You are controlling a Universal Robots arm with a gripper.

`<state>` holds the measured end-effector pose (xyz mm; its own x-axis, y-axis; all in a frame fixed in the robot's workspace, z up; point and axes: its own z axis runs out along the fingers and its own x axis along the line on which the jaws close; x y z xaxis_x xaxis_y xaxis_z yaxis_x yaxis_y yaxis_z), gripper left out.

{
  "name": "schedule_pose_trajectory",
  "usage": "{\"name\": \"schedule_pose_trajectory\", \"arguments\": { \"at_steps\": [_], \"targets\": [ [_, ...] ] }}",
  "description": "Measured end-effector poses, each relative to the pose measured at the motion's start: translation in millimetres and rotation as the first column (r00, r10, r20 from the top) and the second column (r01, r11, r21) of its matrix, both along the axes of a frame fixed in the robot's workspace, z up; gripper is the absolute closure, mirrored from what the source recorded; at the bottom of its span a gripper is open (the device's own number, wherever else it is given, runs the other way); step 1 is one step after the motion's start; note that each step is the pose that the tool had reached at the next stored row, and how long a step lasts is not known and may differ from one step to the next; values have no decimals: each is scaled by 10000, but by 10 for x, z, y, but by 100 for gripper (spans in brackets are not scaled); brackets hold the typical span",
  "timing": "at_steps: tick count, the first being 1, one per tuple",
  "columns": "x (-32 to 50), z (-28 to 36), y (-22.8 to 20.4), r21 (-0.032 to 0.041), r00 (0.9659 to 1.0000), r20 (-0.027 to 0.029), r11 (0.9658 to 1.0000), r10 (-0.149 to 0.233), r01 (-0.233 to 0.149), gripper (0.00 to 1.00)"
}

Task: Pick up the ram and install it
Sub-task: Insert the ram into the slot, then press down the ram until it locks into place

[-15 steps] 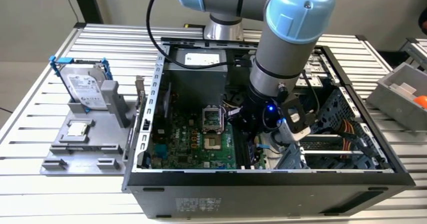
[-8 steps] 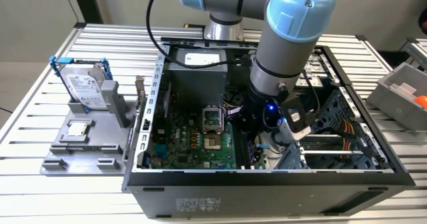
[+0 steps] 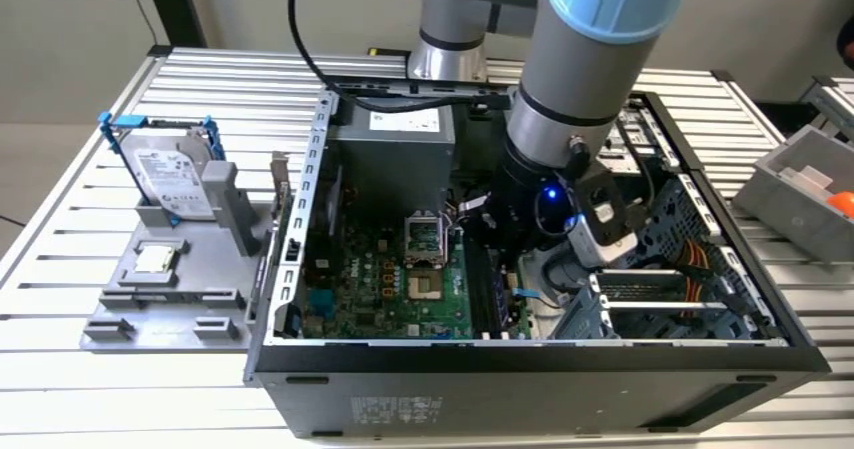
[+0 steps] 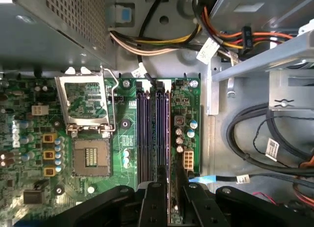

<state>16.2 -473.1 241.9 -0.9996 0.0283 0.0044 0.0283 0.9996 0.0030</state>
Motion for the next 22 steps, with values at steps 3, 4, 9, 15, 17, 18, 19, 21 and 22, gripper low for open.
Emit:
{"name": "schedule_pose_trajectory", "arguments": {
  "at_steps": [3,4,9,15,17,18,19,21,22],
  "targets": [
    [0,15,-10,0,10000,0,10000,-2,2,100],
    [0,21,-14,-2,10000,0,10000,-1,1,100],
    [0,45,-31,-1,10000,0,10000,-1,1,100],
    [0,75,-51,-1,10000,0,10000,-1,1,100],
    [0,85,-58,-1,10000,0,10000,-1,1,100],
    [0,89,-62,-1,10000,0,10000,-1,1,100],
    [0,94,-65,-1,10000,0,10000,-1,1,100],
    [0,104,-72,-1,10000,0,10000,-1,1,100],
    [0,109,-75,-1,10000,0,10000,-1,1,100]
  ]
}}
